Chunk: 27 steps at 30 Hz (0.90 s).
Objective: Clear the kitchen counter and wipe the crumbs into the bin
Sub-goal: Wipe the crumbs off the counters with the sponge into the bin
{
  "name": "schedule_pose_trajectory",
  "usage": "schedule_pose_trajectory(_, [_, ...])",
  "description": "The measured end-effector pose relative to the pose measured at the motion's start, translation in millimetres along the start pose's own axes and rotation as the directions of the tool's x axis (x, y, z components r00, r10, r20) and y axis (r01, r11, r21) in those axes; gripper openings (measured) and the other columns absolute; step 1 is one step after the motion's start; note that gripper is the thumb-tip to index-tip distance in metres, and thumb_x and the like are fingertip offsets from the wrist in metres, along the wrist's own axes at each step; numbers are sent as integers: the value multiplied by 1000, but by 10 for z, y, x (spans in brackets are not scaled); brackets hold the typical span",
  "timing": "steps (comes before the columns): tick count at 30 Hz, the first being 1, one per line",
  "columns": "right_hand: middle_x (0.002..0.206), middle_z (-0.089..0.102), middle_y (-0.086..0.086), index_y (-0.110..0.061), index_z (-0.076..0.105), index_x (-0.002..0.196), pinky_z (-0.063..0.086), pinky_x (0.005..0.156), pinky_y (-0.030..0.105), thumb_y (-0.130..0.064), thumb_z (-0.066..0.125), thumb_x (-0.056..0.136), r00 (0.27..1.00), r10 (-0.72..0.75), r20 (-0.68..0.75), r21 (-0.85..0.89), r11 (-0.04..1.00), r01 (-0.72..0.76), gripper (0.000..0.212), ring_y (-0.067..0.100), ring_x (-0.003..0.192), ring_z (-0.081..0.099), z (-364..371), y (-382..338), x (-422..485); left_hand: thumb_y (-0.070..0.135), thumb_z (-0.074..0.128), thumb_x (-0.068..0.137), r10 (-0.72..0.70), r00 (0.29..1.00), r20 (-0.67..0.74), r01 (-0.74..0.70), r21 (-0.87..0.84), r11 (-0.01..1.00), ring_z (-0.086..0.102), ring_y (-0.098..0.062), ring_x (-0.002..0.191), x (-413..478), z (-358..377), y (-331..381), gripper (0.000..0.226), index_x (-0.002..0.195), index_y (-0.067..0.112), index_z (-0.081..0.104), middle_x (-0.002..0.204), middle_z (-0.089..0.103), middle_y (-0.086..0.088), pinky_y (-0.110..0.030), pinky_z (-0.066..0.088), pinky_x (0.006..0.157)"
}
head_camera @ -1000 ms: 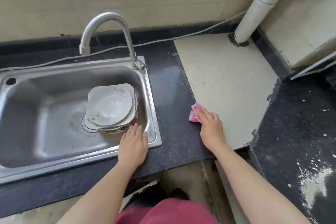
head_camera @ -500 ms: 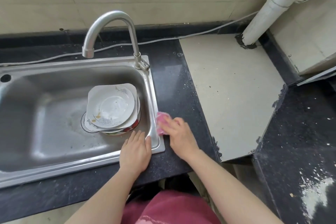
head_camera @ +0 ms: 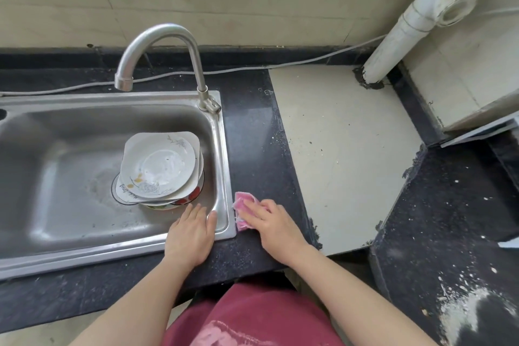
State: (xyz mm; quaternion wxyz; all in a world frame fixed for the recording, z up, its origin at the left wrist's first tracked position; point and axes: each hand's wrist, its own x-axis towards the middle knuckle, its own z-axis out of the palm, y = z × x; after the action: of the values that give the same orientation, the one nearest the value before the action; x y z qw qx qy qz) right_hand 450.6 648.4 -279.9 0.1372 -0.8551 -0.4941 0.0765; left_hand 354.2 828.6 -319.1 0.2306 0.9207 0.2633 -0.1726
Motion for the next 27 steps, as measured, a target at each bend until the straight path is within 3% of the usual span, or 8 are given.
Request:
schedule_pose_trajectory(2, [125, 64, 7, -11, 67, 117, 55, 66, 37, 13, 73, 56, 992, 120, -43, -36, 992, -121, 66, 33, 86, 63, -68, 274, -79, 44, 18, 99, -1, 1000, 2, 1, 9, 1000, 17, -16, 145, 1, -14, 7, 54, 140, 17, 41, 152, 33, 0, -37, 22, 115])
schedule_pose_trajectory(6, [154, 29, -4, -23, 29, 148, 38, 99, 35, 6, 45, 88, 868, 497, -5, -98, 864, -495, 68, 25, 118, 40, -321, 904, -134, 44, 17, 99, -18, 1000, 18, 18, 2, 1000, 15, -15, 145, -3, -30, 35, 54, 141, 17, 39, 153, 31, -1, -37, 21, 115])
schedule_pose_trajectory(9, [154, 29, -7, -25, 34, 145, 39, 94, 31, 6, 39, 90, 806, 585, -84, 10, 810, -587, 63, 23, 111, 41, -430, 938, -79, 44, 15, 99, -34, 998, 43, 35, -3, 999, 12, -15, 146, 4, -42, 34, 55, 142, 17, 38, 154, 28, -1, -38, 19, 116])
schedule_pose_trajectory(12, [143, 46, -8, -24, 53, 133, 46, 83, 38, 6, 41, 87, 903, 406, -141, 155, 910, -385, 56, 26, 95, 48, -376, 539, -28, 44, 13, 99, -47, 997, 60, 48, -18, 999, 9, -15, 146, 11, -62, 63, 56, 141, 17, 39, 155, 26, -3, -38, 16, 116])
schedule_pose_trajectory(17, [125, 63, -6, -26, 67, 115, 52, 68, 25, -2, 71, 63, 997, -81, 12, -15, 997, 81, 58, 22, 86, 62, -111, 251, -194, 44, 12, 99, -99, 993, 58, 101, -26, 995, 8, -17, 147, 8, -73, 114, 57, 139, 16, 40, 155, 26, -6, -37, 16, 117])
schedule_pose_trajectory(21, [134, 57, 3, -17, 61, 127, 53, 80, 34, 12, 67, 68, 974, 223, -38, 37, 974, -222, 66, 33, 97, 60, -196, 754, -218, 44, 13, 99, -155, 987, 31, 155, -24, 988, 10, -19, 146, -27, -60, 193, 59, 142, 10, 36, 155, 25, -8, -38, 16, 117])
schedule_pose_trajectory(23, [151, 35, -3, -25, 39, 143, 41, 99, 35, 11, 50, 84, 904, 426, -16, 2, 905, -426, 70, 28, 120, 43, -275, 1071, -274, 44, 13, 100, -176, 984, 27, 177, -31, 984, 9, -19, 146, -37, -74, 224, 60, 144, 9, 33, 156, 24, -7, -37, 15, 117])
schedule_pose_trajectory(27, [154, 30, -4, -25, 29, 147, 35, 101, 30, 9, 37, 88, 726, 684, -72, 53, 729, -682, 69, 23, 117, 38, -504, 1493, -244, 42, 14, 100, -232, 972, 22, 234, -102, 967, 6, -21, 147, -10, -95, 307, 58, 144, 10, 34, 157, 18, -9, -39, 12, 117])
